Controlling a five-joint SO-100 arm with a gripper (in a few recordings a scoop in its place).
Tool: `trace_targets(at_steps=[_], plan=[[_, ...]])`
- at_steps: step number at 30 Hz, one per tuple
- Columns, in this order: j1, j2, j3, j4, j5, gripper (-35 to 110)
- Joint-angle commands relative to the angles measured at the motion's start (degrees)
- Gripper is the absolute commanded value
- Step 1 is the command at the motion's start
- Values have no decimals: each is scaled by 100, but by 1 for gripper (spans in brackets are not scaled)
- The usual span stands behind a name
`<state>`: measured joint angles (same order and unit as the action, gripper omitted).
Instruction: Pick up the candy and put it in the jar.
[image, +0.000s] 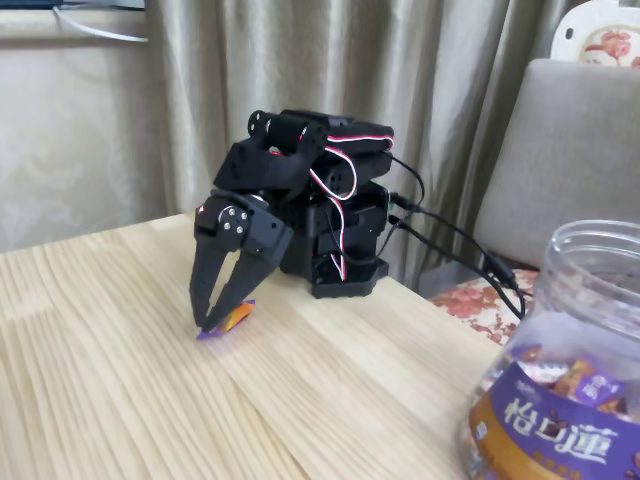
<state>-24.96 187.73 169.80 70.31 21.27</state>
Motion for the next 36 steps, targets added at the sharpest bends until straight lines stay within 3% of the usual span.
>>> trace_targets(at_steps=[1,6,10,15,18,22,24,27,29,33,36], plan=[[-79,44,-35,-88,483,0],[-149,44,-229,-422,949,0],[220,-62,-984,-255,413,0],[870,-2786,-2839,123,387,0],[1441,-5625,-5159,1354,308,0],[1978,-9782,-8771,4324,800,4],[2127,-9519,-8227,4104,1099,24],[2101,-8912,-7550,3480,1626,36],[2065,-9246,-7567,3577,1898,59],[2092,-8938,-7304,3217,2584,49],[2057,-6776,-5801,1635,3252,49]])
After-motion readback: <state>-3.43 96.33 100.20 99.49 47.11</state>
